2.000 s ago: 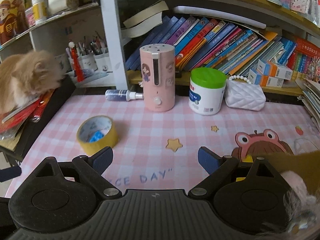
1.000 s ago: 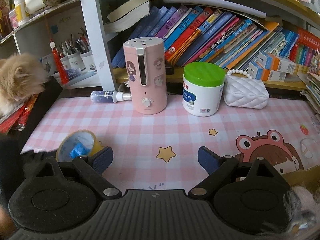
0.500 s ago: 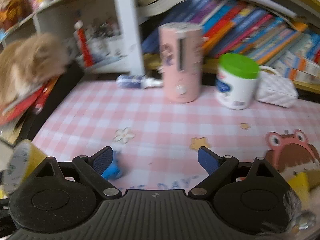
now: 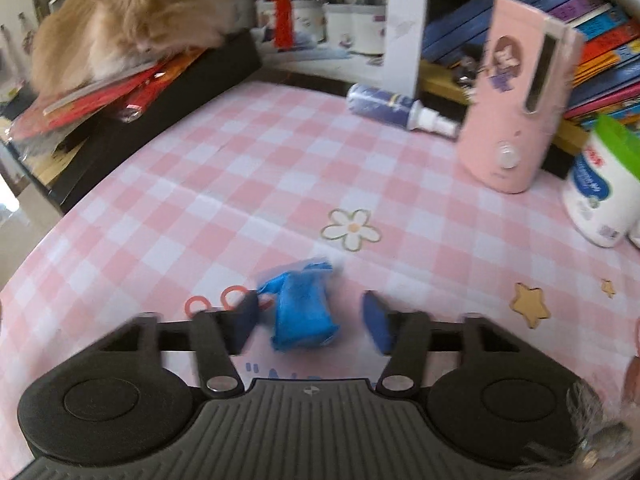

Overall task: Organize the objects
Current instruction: 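Grasp the yellow tape roll with the left gripper while the right gripper grasps the blue bag, then carry the tape roll and blue bag toward the yellow box with both grippers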

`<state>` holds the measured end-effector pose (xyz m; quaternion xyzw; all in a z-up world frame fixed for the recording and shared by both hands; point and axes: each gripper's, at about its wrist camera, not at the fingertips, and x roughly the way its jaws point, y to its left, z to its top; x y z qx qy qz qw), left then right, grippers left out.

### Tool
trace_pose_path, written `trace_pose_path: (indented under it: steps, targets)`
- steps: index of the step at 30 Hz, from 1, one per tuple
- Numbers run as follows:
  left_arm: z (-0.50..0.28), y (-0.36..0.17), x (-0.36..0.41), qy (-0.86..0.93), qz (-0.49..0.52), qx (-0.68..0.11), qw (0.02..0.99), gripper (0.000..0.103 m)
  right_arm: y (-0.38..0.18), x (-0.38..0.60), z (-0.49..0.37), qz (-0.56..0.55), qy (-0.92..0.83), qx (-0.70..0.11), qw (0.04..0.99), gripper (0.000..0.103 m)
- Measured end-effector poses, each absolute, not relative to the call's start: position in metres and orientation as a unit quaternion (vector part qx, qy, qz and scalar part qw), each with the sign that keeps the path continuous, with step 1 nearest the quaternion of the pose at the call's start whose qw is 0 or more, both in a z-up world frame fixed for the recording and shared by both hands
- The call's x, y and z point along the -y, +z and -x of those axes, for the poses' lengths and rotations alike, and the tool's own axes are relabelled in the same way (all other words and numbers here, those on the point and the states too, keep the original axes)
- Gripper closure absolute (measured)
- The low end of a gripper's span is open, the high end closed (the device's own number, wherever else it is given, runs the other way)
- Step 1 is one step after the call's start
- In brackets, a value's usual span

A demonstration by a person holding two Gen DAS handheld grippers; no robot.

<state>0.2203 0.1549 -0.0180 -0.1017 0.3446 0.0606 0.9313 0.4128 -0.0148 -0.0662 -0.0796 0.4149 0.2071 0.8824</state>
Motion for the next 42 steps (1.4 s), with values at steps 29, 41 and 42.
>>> trace_pose_path:
  steps: [29,41,42]
  targets:
    - [-0.112,0.008,-0.152,-0.008,0.116,-0.299,0.947,0.02,0.032,0.062,-0.239,0.005,0.166,-0.357,0.919,0.075]
    - [-0.048,0.006,-0.142,-0.046,0.092,-0.314,0.944,0.02,0.014,0.084,-0.129,-0.021,0.13,-0.393,0.91,0.075]
    - [-0.044,0.006,-0.14,-0.051,0.091,-0.317,0.943,0.02,0.011,0.085,-0.122,-0.024,0.126,-0.399,0.908,0.075]
